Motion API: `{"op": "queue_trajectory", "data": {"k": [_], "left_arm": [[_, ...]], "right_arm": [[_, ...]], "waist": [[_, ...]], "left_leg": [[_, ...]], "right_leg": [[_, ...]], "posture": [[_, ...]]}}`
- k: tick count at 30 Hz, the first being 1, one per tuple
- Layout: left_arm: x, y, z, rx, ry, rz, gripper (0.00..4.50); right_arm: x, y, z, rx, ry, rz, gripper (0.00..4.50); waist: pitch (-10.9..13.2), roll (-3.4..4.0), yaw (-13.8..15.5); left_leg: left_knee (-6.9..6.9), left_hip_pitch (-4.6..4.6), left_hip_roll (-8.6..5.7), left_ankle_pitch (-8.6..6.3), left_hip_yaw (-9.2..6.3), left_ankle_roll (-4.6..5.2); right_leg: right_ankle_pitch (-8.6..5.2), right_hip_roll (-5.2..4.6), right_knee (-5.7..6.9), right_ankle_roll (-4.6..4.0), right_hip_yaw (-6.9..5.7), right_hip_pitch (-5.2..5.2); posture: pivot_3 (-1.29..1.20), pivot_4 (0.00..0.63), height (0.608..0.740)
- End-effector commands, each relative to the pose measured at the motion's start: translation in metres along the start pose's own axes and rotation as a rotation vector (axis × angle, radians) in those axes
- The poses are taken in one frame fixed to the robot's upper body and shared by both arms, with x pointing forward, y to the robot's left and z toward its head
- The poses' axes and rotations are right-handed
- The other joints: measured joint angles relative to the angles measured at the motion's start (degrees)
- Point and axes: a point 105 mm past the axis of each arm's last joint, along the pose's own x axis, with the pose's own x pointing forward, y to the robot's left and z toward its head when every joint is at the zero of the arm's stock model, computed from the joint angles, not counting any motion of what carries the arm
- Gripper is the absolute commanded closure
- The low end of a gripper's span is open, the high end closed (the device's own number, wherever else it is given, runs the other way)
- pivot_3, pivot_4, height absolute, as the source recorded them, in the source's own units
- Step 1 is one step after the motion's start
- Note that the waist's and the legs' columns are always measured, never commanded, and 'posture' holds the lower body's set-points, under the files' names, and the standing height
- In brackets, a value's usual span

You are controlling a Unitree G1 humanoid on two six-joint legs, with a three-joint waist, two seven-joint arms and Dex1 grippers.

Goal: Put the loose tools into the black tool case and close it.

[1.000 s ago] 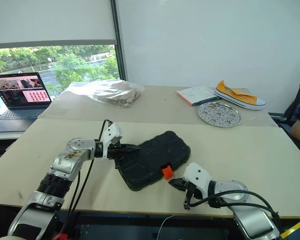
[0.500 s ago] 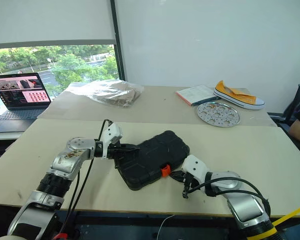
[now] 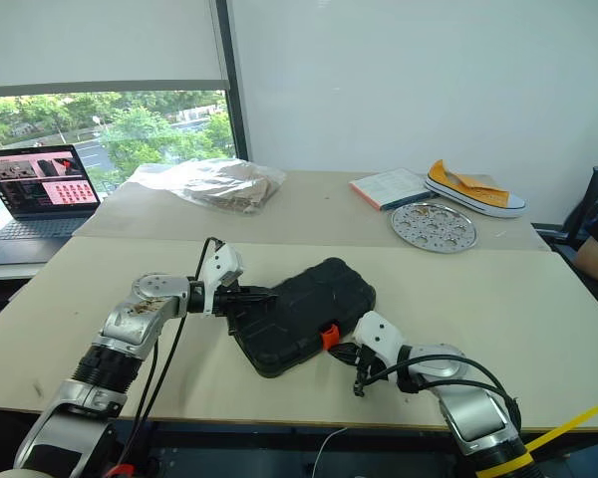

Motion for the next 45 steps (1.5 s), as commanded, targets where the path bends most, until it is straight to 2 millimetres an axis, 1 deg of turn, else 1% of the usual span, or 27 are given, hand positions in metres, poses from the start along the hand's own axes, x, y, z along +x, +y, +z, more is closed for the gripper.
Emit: {"op": "queue_trajectory", "data": {"k": [1, 4, 8, 13, 15, 19, 23, 26, 28, 33, 39, 45], "left_arm": [[0.014, -0.021, -0.045, -0.072, 0.147, -0.077, 4.42], [0.016, -0.025, -0.051, -0.082, 0.163, -0.088, 4.42], [0.018, -0.029, -0.061, -0.077, 0.198, -0.101, 4.42], [0.023, -0.035, -0.069, -0.087, 0.214, -0.118, 4.42], [0.027, -0.036, -0.068, -0.085, 0.208, -0.12, 4.42], [0.032, -0.036, -0.063, -0.079, 0.186, -0.118, 4.42], [0.036, -0.033, -0.053, -0.073, 0.154, -0.113, 4.42], [0.038, -0.029, -0.048, -0.074, 0.142, -0.105, 4.42], [0.039, -0.027, -0.048, -0.071, 0.149, -0.102, 4.42], [0.038, -0.023, -0.052, -0.077, 0.183, -0.08, 4.42], [0.037, -0.021, -0.057, -0.084, 0.217, -0.062, 4.42], [0.032, -0.022, -0.081, -0.137, 0.331, -0.041, 4.42]], "right_arm": [[0.0, -0.011, 0.046, -0.106, -0.138, -0.041, 4.5], [0.002, -0.011, 0.049, -0.109, -0.142, -0.035, 4.5], [0.005, -0.012, 0.044, -0.12, -0.117, -0.031, 4.5], [0.009, -0.021, 0.034, -0.117, -0.039, -0.057, 4.5], [0.007, -0.021, 0.031, -0.102, -0.02, -0.053, 4.5], [-0.005, -0.012, 0.024, -0.089, 0.017, -0.019, 4.5], [-0.015, -0.011, 0.023, -0.085, 0.027, -0.028, 4.5], [-0.018, -0.012, 0.022, -0.081, 0.036, -0.043, 4.5], [-0.017, -0.013, 0.022, -0.077, 0.032, -0.051, 4.5], [-0.007, -0.014, 0.019, -0.073, 0.025, -0.052, 4.5], [0.001, -0.019, 0.023, -0.074, -0.001, -0.064, 4.5], [0.007, -0.019, 0.031, -0.083, -0.036, -0.07, 4.5]], "waist": [[0.0, 0.0, -0.06], [0.0, 0.0, -0.17], [-0.02, 0.03, -0.28], [-0.13, 0.21, -0.48], [-0.25, 0.39, -0.42], [-0.43, 0.68, -0.27], [-0.51, 0.71, -0.24], [-0.51, 0.71, 0.01], [-0.5, 0.7, 0.06], [-0.5, 0.7, -0.07], [-0.51, 0.68, -0.19], [-0.52, 0.66, -0.74]], "left_leg": [[0.0, 0.0, 0.0, 0.0, 0.0, 0.0], [-0.01, 0.01, 0.02, 0.01, 0.0, -0.01], [-0.04, 0.02, 0.03, 0.01, 0.0, -0.01], [-0.05, 0.08, 0.02, 0.01, 0.02, -0.01], [-0.05, 0.12, 0.03, 0.01, 0.01, -0.02], [-0.05, 0.11, 0.02, 0.01, 0.01, -0.02], [-0.16, 0.12, 0.03, 0.0, 0.0, -0.01], [-0.16, 0.11, 0.02, 0.0, 0.0, 0.0], [-0.16, 0.09, 0.01, -0.01, 0.0, 0.01], [-0.19, 0.09, 0.03, -0.01, 0.0, 0.02], [-0.21, 0.1, 0.03, -0.01, 0.0, 0.01], [-0.37, 0.19, 0.05, 0.0, 0.0, 0.0]], "right_leg": [[0.0, 0.0, 0.0, 0.0, 0.0, 0.0], [0.0, 0.01, 0.0, 0.0, 0.0, -0.01], [0.0, 0.02, 0.0, 0.0, 0.01, -0.01], [-0.03, 0.02, 0.0, 0.04, 0.04, 0.04], [-0.17, 0.02, 0.0, 0.26, 0.03, 0.1], [-0.19, 0.0, -0.01, 0.29, 0.05, 0.11], [-0.22, 0.02, -0.05, 0.21, 0.04, 0.1], [-0.23, 0.01, -0.09, 0.22, 0.04, 0.11], [-0.27, 0.01, -0.11, 0.29, 0.02, 0.12], [-0.33, 0.01, -0.11, 0.37, 0.03, 0.1], [-0.32, 0.02, -0.11, 0.37, 0.04, 0.08], [-0.33, 0.04, -0.12, 0.37, 0.06, 0.1]], "posture": [[0.0, 0.15, 0.74], [0.0, 0.15, 0.74], [0.0, 0.15, 0.74], [0.0, 0.15, 0.74], [0.0, 0.15, 0.74], [0.0, 0.15, 0.74], [0.0, 0.15, 0.74], [0.0, 0.15, 0.74], [0.0, 0.15, 0.74], [0.0, 0.15, 0.74], [0.0, 0.15, 0.74], [0.0, 0.15, 0.74]]}}
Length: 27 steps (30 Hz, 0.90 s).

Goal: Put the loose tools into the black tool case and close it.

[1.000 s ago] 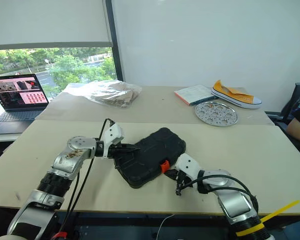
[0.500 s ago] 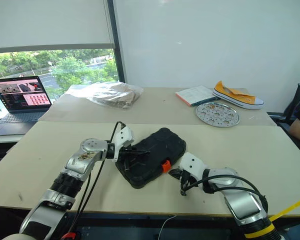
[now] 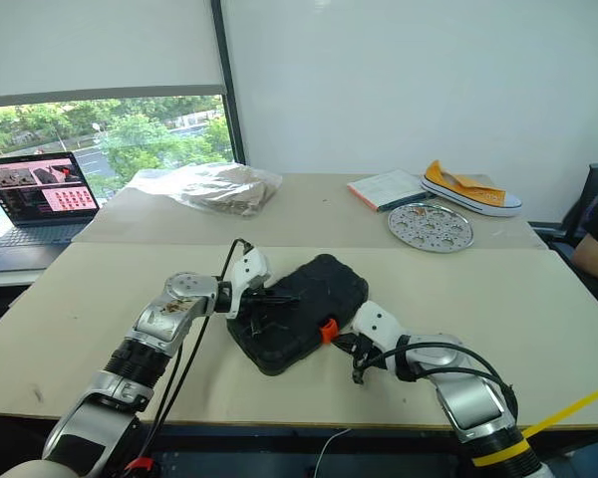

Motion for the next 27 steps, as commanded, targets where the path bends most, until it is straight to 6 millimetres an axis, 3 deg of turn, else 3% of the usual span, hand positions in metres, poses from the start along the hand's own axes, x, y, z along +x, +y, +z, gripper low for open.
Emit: {"op": "queue_trajectory", "data": {"k": [1, 14, 16, 19, 22, 23, 27], "left_arm": [[0.002, -0.018, -0.083, -0.173, 0.311, -0.018, 4.42], [0.006, -0.035, -0.1, -0.218, 0.354, -0.07, 4.42], [0.006, -0.033, -0.099, -0.217, 0.338, -0.056, 4.42], [0.001, -0.022, -0.082, -0.157, 0.201, -0.008, 4.42], [-0.02, -0.009, -0.05, -0.135, -0.037, 0.046, 4.42], [-0.033, -0.006, -0.042, -0.099, -0.095, 0.056, 4.19], [-0.081, -0.01, -0.035, -0.011, -0.151, 0.057, 3.03]], "right_arm": [[0.002, -0.006, 0.027, -0.071, -0.087, -0.03, 4.5], [0.025, -0.001, 0.043, -0.054, -0.128, -0.01, 4.5], [0.026, 0.0, 0.041, -0.054, -0.124, -0.009, 4.5], [0.015, -0.001, 0.038, -0.051, -0.115, -0.01, 4.5], [-0.005, -0.001, 0.03, -0.058, -0.107, -0.005, 4.5], [-0.014, -0.001, 0.029, -0.047, -0.121, -0.001, 4.5], [-0.048, 0.005, 0.022, -0.004, -0.15, 0.027, 3.41]], "waist": [[-0.02, -0.01, -0.21], [-0.71, -0.67, -1.14], [-0.83, -0.76, -1.22], [-0.87, -0.71, -1.2], [-0.84, -0.64, -1.2], [-0.84, -0.6, -1.18], [-0.82, -0.62, -1.32]], "left_leg": [[-0.02, 0.02, 0.0, 0.0, 0.0, -0.01], [-0.54, 0.64, 0.17, 0.08, 0.03, -0.15], [-0.56, 0.7, 0.26, 0.09, 0.05, -0.16], [-0.57, 0.7, 0.29, 0.09, 0.05, -0.17], [-0.61, 0.6, 0.33, 0.09, 0.09, -0.19], [-0.65, 0.58, 0.33, 0.09, 0.09, -0.2], [-1.32, 0.62, 0.32, 0.13, 0.11, -0.37]], "right_leg": [[0.0, 0.01, 0.0, 0.0, 0.01, 0.01], [-0.19, 0.17, 0.04, -0.1, 0.14, 0.22], [-0.19, 0.25, 0.05, -0.12, 0.16, 0.23], [-0.21, 0.26, 0.06, -0.14, 0.16, 0.2], [-0.22, 0.26, 0.08, -0.19, 0.21, 0.04], [-0.23, 0.25, 0.08, -0.24, 0.22, -0.02], [-0.21, 0.25, 0.0, -0.93, 0.21, -0.22]], "posture": [[0.0, 0.15, 0.74], [0.0, 0.15, 0.74], [0.0, 0.15, 0.74], [0.0, 0.15, 0.74], [0.0, 0.15, 0.74], [0.0, 0.15, 0.74], [0.0, 0.15, 0.74]]}}
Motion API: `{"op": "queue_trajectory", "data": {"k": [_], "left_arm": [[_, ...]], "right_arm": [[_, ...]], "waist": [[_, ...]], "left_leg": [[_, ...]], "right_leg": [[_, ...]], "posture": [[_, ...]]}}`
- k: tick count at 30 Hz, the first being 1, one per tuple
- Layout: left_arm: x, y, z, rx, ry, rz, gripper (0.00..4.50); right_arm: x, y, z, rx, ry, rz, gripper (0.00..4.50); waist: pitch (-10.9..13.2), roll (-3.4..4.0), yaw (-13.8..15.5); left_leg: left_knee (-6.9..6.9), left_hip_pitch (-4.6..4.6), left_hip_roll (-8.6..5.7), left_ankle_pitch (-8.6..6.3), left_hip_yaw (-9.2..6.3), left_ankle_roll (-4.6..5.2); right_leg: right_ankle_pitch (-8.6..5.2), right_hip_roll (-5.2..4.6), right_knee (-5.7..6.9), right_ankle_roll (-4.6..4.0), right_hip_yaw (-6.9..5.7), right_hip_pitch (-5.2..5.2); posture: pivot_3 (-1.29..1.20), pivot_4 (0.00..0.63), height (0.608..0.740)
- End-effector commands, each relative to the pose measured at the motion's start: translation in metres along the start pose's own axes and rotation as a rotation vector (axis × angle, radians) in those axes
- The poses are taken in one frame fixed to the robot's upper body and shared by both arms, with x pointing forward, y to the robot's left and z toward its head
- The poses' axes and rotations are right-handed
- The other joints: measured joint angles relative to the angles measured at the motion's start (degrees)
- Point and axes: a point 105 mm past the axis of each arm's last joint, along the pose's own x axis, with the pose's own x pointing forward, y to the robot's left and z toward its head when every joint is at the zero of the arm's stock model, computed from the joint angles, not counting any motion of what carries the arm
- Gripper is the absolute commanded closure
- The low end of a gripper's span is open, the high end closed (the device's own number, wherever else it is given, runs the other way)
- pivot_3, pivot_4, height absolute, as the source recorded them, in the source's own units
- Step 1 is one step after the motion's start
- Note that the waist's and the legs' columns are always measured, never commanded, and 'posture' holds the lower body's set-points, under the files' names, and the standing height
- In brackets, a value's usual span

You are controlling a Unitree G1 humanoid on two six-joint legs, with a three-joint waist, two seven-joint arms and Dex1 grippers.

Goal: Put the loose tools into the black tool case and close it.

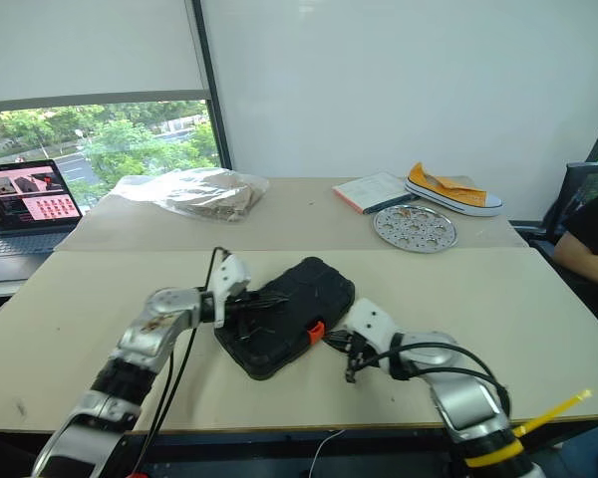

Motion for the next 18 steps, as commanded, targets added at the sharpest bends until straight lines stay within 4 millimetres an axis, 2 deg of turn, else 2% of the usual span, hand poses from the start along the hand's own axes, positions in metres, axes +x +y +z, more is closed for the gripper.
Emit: {"op": "queue_trajectory", "data": {"k": [1, 3, 6, 7, 8, 10, 13, 14, 18], "left_arm": [[-0.043, -0.001, -0.014, -0.006, 0.052, 0.03, 2.67], [-0.069, -0.004, -0.015, -0.013, 0.06, 0.042, 1.94], [-0.113, -0.013, -0.034, -0.003, 0.163, 0.101, 0.8], [-0.122, -0.016, -0.038, -0.001, 0.181, 0.117, 0.47], [-0.133, -0.021, -0.042, 0.016, 0.199, 0.144, 0.04], [-0.145, -0.028, -0.048, 0.047, 0.224, 0.176, 0.0], [-0.153, -0.031, -0.053, 0.078, 0.242, 0.227, 0.0], [-0.154, -0.032, -0.053, 0.081, 0.239, 0.235, 0.0], [-0.151, -0.035, -0.05, 0.1, 0.216, 0.255, 0.0]], "right_arm": [[-0.028, 0.003, 0.014, -0.036, -0.083, 0.024, 3.01], [-0.043, -0.001, 0.011, -0.058, -0.097, -0.005, 2.28], [-0.067, -0.009, 0.005, -0.123, -0.141, -0.047, 1.2], [-0.073, -0.008, 0.003, -0.15, -0.156, -0.038, 0.94], [-0.079, -0.008, -0.002, -0.151, -0.158, -0.026, 0.5], [-0.088, -0.012, -0.007, -0.112, -0.165, -0.019, 0.01], [-0.094, -0.017, -0.009, -0.111, -0.174, -0.013, 0.01], [-0.095, -0.018, -0.012, -0.124, -0.166, -0.014, 0.01], [-0.102, -0.026, -0.024, -0.146, -0.132, -0.043, 0.01]], "waist": [[0.03, 0.05, -0.09], [0.16, 0.05, 0.04], [0.27, 0.15, 0.24], [0.34, 0.24, 0.22], [0.44, 0.26, 0.34], [0.72, 0.14, 0.64], [0.96, 0.02, 1.69], [0.98, 0.04, 1.99], [1.05, 0.15, 2.17]], "left_leg": [[-0.12, 0.01, 0.0, 0.0, 0.0, -0.01], [-0.28, -0.02, 0.01, -0.02, -0.02, 0.0], [-0.28, -0.17, 0.04, -0.18, -0.07, -0.11], [-0.28, -0.19, 0.04, -0.22, -0.06, -0.1], [-0.28, -0.21, 0.04, -0.33, -0.01, -0.06], [-0.22, -0.32, 0.02, -0.45, 0.0, 0.03], [-0.01, -0.88, -0.02, -0.43, -0.04, -0.06], [0.02, -0.95, -0.06, -0.26, -0.05, -0.36], [-0.09, -0.94, -0.13, -0.3, -0.05, -0.34]], "right_leg": [[-0.09, 0.0, 0.0, -0.04, -0.01, -0.04], [-0.24, 0.05, -0.04, -0.12, -0.03, -0.18], [-0.36, 0.05, -0.08, -0.12, -0.18, -0.32], [-0.39, 0.04, -0.1, -0.08, -0.17, -0.32], [-0.41, 0.04, -0.22, -0.04, -0.17, -0.32], [-0.48, -0.02, -0.28, 0.08, -0.18, -0.35], [-0.45, -0.16, -0.32, 0.12, -0.35, -0.81], [-0.43, -0.18, -0.29, 0.12, -0.37, -0.86], [-0.43, -0.24, -0.47, 0.14, -0.43, -0.77]], "posture": [[0.0, 0.15, 0.74], [0.0, 0.15, 0.74], [0.0, 0.15, 0.74], [0.0, 0.15, 0.74], [0.0, 0.15, 0.74], [0.0, 0.15, 0.74], [0.0, 0.15, 0.74], [0.0, 0.15, 0.74], [0.0, 0.15, 0.74]]}}
